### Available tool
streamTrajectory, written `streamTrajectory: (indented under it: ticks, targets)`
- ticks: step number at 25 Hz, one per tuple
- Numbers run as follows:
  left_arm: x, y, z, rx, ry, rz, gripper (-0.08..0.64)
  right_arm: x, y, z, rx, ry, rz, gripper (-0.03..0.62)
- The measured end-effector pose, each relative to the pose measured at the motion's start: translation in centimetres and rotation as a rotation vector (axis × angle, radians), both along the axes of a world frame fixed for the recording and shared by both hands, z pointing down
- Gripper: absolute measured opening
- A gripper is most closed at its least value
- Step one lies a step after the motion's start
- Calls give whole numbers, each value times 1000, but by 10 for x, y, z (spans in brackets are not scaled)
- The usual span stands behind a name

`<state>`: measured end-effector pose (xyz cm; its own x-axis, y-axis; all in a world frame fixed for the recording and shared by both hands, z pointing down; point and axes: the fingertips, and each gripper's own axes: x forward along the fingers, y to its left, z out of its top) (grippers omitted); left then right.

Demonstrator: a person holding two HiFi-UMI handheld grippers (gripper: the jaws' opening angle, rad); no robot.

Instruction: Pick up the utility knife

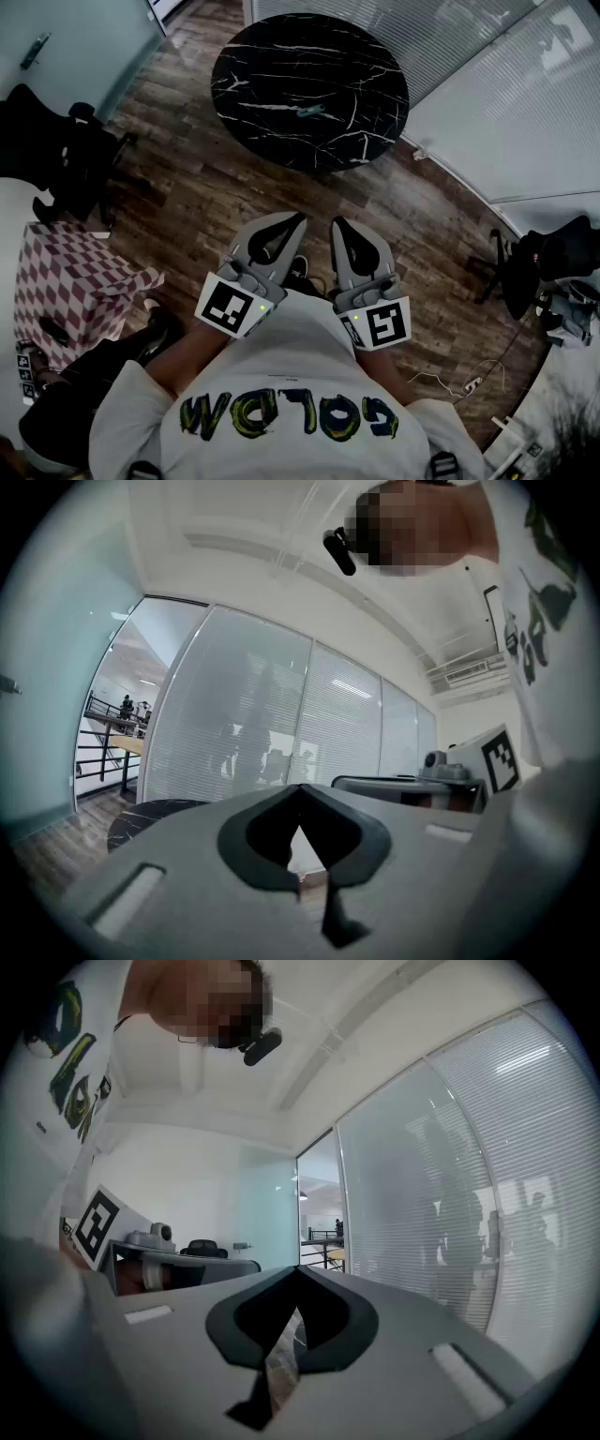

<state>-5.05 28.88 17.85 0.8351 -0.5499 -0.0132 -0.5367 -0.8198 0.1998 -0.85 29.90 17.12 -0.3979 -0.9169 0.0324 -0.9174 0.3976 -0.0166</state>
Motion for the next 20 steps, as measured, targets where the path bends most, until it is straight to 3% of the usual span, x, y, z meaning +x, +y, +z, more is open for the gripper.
streamTrajectory:
  ticks: [10, 20]
  targets:
    - [17, -5, 9, -5, -34, 5, 2, 18, -7, 2, -3, -12, -3, 2]
    - [57, 4, 15, -11, -54, -14, 2, 60, 2, 7, -11, -42, -23, 2]
